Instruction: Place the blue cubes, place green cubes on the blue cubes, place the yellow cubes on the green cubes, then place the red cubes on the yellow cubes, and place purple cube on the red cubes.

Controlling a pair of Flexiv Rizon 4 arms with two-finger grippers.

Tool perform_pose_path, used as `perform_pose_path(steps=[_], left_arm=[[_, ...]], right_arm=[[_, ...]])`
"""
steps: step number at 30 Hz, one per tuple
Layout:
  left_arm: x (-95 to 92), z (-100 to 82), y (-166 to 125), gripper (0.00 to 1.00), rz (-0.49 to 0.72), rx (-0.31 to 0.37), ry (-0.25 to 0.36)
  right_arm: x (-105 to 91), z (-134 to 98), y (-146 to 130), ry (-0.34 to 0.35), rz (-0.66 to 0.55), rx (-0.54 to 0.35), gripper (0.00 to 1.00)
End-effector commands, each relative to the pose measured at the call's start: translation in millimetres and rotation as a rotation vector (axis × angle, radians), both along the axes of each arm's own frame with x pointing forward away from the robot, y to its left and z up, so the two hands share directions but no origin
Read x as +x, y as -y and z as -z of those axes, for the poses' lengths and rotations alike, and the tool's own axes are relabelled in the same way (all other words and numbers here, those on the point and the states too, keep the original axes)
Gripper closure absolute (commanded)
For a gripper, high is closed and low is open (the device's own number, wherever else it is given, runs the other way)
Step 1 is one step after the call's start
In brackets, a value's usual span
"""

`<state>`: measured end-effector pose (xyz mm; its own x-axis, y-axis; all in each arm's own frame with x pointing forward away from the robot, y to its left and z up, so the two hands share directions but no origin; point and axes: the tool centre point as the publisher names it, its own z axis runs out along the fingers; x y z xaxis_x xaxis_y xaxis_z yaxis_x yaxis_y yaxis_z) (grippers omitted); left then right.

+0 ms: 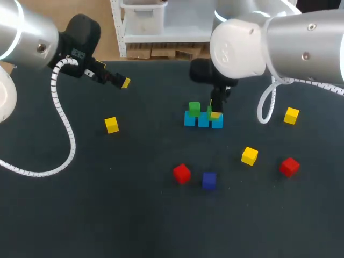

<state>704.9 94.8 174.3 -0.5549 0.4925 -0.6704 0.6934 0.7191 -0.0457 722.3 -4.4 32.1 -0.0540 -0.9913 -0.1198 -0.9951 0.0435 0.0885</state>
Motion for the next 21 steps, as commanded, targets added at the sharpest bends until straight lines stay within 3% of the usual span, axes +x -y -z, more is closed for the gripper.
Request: perform_pose_path(steps=[1, 21], left_arm=[[0.8, 0.6, -0.5, 0.0, 0.002, -0.002, 0.001], [0.8, 0.6, -0.5, 0.0, 0.002, -0.002, 0.001]], right_arm=[[-1.4, -0.4, 0.9, 0.006, -0.002, 0.0, 0.96], [1.1, 2.7, 0.4, 0.004, -0.007, -0.006, 0.91]])
